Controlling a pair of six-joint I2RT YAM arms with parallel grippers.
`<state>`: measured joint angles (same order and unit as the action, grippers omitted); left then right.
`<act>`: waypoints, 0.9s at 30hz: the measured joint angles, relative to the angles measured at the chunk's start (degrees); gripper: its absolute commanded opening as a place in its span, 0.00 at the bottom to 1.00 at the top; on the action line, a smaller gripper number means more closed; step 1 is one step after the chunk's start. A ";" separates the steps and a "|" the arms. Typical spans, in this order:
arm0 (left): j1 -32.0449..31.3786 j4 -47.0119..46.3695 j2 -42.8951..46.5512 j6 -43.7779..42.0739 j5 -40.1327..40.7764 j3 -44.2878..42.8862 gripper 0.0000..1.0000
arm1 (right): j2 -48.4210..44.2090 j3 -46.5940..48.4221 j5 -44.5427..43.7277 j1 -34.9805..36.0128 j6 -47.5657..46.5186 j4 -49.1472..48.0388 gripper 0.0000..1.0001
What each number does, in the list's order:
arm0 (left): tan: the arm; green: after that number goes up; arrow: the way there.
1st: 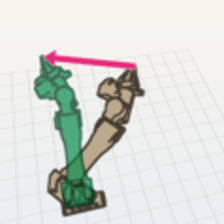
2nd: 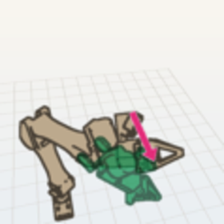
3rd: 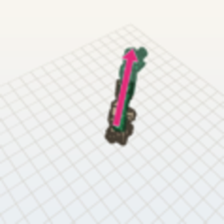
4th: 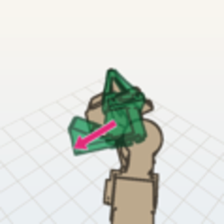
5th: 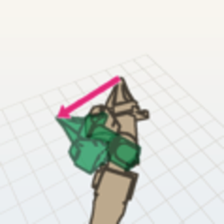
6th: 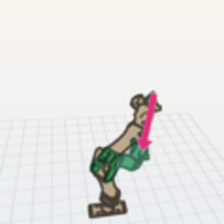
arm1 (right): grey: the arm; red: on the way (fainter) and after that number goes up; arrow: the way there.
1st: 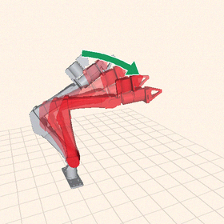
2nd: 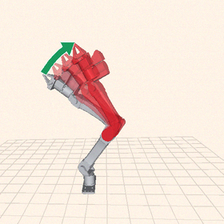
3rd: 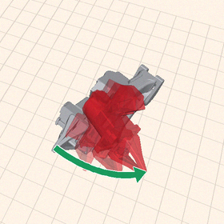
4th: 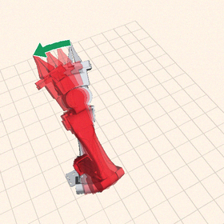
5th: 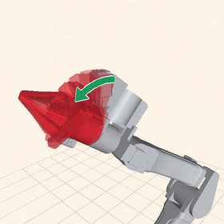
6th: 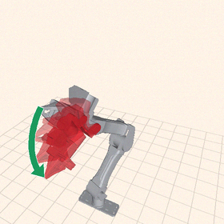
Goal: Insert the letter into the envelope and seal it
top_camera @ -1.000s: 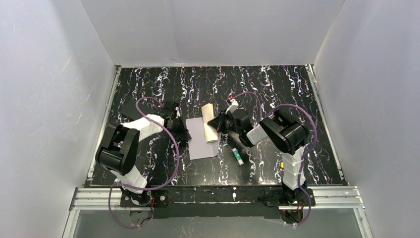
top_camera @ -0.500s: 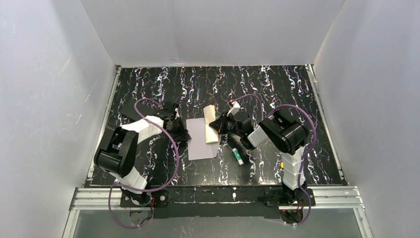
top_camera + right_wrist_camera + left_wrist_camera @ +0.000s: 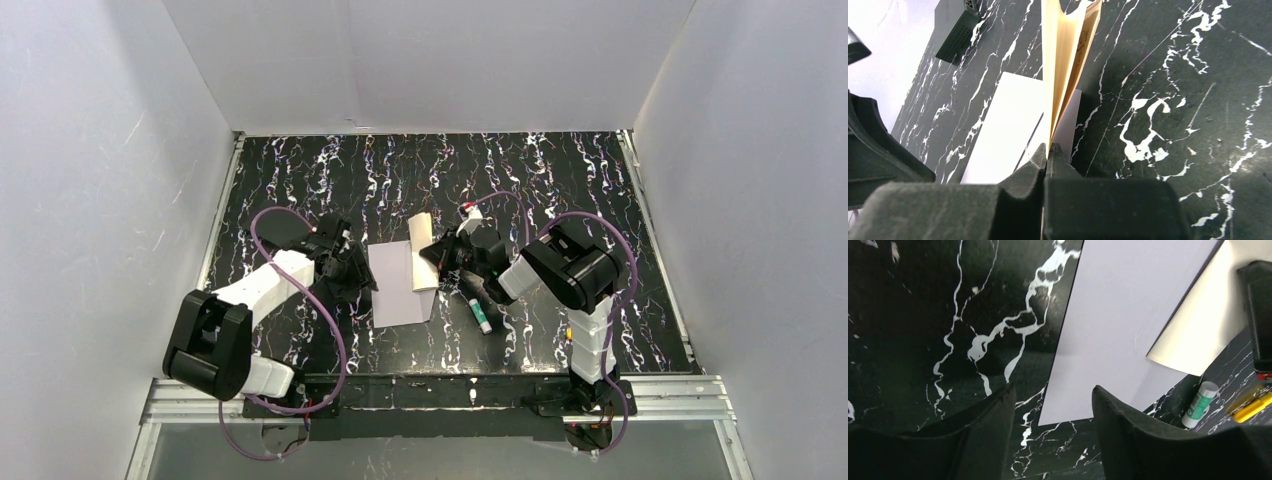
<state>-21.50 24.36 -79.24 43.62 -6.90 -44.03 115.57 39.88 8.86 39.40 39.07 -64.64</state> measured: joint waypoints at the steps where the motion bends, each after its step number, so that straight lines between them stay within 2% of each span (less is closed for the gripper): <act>1: -0.02 0.39 0.22 0.37 -0.39 0.44 0.48 | 0.00 0.00 -0.15 0.24 -0.04 0.00 0.01; 6: -1.38 -0.70 0.09 4.02 -3.50 4.68 0.32 | 0.00 0.00 -1.68 1.70 -0.63 0.15 0.01; 9: -2.40 -1.68 -0.63 6.12 -5.75 5.95 0.28 | 0.00 0.00 -2.95 2.51 -1.25 0.15 0.01; 21: -3.39 -4.74 -4.79 10.40 -9.66 4.85 0.25 | -1.25 -0.35 -10.27 7.63 -8.81 1.70 0.01; 27: -3.41 -6.14 -5.70 11.45 -10.75 4.85 0.23 | -2.40 -2.25 -8.22 7.93 -9.07 1.73 0.01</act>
<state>-24.91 18.22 -84.95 55.07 -17.65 -39.18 113.16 37.63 0.64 47.33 30.00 -62.92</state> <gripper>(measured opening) 0.238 0.031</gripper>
